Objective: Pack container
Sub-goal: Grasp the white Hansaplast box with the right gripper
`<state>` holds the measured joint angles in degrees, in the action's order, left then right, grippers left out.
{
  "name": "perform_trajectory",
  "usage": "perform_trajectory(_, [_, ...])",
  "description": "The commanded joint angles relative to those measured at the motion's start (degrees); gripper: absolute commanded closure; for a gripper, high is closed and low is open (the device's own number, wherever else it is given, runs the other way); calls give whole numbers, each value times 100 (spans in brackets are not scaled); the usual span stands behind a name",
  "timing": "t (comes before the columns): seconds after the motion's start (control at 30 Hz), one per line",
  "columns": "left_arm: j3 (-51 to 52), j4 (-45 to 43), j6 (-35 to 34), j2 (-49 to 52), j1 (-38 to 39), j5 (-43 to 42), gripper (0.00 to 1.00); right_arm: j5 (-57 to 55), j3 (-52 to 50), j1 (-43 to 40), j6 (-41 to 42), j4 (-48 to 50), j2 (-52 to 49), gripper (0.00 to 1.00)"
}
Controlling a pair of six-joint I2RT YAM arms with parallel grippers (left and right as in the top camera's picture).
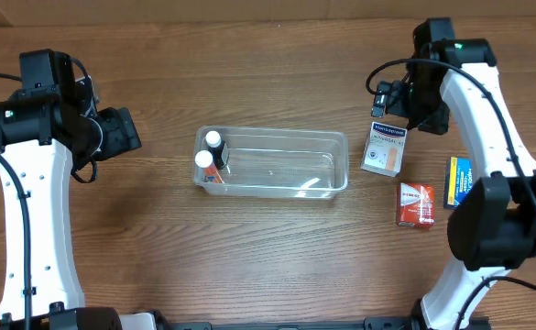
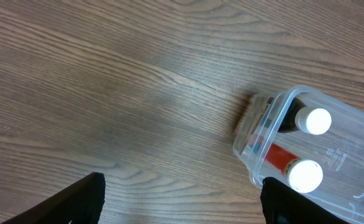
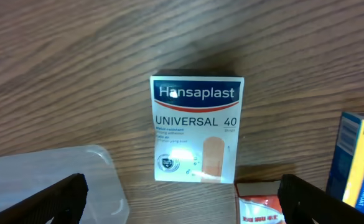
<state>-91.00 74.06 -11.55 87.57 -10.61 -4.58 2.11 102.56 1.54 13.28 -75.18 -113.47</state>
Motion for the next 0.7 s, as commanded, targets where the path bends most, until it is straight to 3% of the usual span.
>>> perform_trajectory(0.0, [42,-22,131,-37,-24,-103,18,-57,-94,-4,48,-13,-326,0])
perform_trajectory(0.33, [42,-37,129,-37,-24,-105,18,-57,-1648,-26,26,1292,-619,0])
perform_trajectory(0.5, [42,-39,129,-37,-24,-103,18,-57,-1808,-26,-17,1731,-619,0])
perform_trajectory(0.67, [42,-42,129,-37,-24,-103,18,-57,-1808,-26,-15,1773,-619,15])
